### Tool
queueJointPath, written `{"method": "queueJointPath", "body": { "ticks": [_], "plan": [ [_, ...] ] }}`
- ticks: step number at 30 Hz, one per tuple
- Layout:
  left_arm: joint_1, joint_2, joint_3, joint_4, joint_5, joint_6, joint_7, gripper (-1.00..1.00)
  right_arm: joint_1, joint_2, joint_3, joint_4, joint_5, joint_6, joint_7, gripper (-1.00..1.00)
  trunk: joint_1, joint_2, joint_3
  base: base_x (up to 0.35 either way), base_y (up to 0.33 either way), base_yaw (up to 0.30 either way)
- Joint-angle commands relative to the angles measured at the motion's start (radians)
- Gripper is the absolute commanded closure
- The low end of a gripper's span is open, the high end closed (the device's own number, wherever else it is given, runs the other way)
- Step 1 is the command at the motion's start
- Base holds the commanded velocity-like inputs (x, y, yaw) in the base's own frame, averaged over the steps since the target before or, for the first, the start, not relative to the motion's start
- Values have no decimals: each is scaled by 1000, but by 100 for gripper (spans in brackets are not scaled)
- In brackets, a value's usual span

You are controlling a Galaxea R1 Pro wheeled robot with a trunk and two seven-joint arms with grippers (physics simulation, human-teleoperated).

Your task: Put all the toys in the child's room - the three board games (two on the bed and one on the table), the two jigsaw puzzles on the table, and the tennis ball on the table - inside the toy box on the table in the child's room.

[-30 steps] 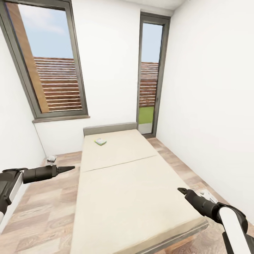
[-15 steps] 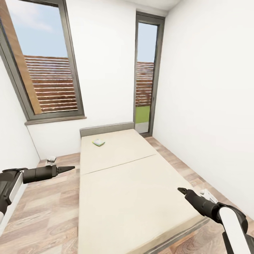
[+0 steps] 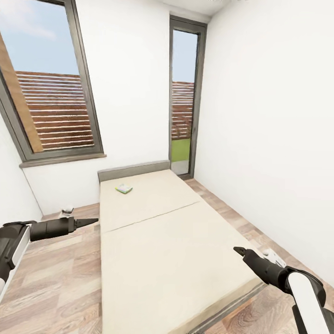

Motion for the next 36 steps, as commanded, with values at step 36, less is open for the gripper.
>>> {"method": "queueJointPath", "body": {
  "ticks": [36],
  "plan": [
    [0,1,0,-11,3,10,-5,-100,-1,0,-1,-1,-10,3,-10,-100,0,-2,-2,0,135,-141]
  ]
}}
